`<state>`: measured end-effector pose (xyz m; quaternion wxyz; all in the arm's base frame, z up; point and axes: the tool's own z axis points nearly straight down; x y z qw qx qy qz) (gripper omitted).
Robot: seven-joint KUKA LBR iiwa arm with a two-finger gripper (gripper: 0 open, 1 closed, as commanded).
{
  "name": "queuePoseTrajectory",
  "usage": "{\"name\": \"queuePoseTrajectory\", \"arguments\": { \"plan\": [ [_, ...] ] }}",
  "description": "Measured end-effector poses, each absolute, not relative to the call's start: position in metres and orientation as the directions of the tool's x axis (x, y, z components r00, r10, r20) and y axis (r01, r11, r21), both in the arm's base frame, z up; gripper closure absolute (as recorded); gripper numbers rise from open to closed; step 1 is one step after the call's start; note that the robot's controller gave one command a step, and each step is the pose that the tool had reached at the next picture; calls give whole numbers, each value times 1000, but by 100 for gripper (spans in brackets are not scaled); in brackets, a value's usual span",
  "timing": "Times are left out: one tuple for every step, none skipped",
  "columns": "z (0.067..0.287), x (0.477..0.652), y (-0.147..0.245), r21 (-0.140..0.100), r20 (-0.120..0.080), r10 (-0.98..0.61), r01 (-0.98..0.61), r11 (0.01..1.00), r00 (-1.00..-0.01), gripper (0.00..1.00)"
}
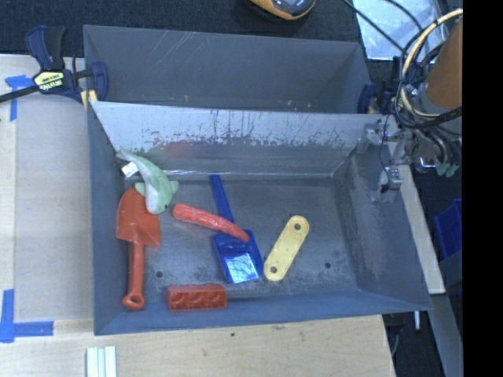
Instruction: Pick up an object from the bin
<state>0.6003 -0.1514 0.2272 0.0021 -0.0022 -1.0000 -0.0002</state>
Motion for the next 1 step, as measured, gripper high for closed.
{"name": "queuePoseTrajectory", "arguments": {
  "plan": [
    [233, 602, -150, -1, -5, 0, 0, 1000, -1000, 0]
  ]
}}
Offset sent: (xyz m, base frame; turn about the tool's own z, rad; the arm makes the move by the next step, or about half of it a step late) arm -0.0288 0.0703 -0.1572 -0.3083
